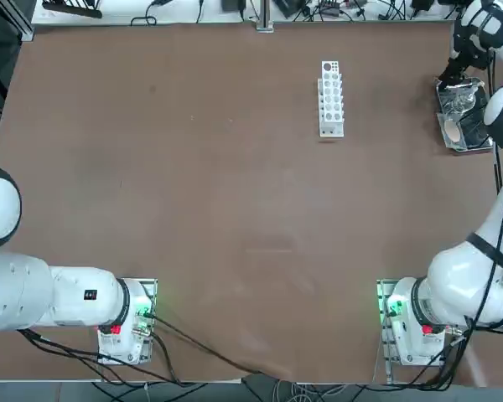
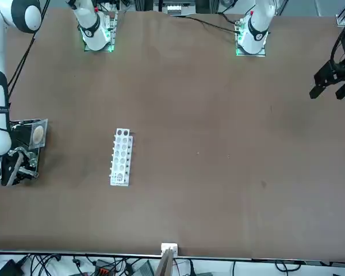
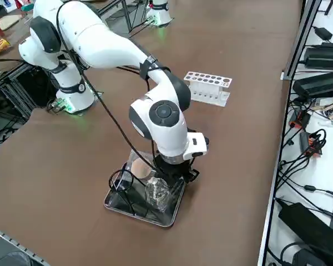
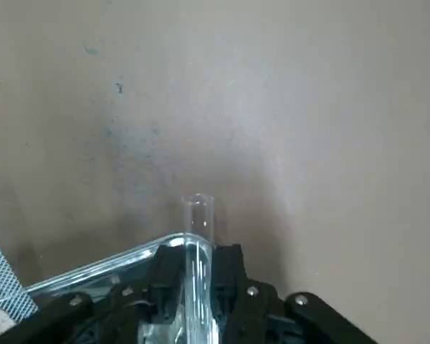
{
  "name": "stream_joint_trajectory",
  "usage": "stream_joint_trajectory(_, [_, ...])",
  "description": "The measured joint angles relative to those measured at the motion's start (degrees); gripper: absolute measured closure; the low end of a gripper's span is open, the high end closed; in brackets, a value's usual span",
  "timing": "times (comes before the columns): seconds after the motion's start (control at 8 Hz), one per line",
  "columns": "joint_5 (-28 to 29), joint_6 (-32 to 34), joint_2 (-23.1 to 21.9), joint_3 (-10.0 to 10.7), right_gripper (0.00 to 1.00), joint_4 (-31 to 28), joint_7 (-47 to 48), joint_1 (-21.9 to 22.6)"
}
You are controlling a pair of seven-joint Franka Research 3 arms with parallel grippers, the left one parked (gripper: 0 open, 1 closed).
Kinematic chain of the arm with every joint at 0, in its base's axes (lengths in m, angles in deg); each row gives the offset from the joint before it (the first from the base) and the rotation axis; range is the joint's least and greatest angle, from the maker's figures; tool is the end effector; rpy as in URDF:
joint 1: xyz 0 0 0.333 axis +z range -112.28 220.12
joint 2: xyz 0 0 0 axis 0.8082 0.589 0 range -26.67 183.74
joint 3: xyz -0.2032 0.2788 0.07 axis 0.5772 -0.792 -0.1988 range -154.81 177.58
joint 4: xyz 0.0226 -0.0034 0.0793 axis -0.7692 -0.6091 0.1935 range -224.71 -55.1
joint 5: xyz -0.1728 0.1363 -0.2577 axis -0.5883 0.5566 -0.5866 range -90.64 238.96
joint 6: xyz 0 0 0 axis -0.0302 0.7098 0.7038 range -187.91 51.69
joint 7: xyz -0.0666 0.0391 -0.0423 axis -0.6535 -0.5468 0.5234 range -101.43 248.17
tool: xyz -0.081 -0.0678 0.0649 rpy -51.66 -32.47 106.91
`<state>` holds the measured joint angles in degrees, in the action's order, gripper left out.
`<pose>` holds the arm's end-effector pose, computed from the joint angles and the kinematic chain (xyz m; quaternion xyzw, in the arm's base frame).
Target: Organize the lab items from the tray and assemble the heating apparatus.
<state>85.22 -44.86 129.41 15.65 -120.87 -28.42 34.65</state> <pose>0.6799 -0.2669 0.2544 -0.7983 -0.5999 -0.0408 0.0350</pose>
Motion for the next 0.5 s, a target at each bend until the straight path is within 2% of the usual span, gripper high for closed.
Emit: stream_joint_trajectory(0.5, [0.0, 0.6, 0.0, 0.0, 0.78, 1.3, 0.0, 0.0])
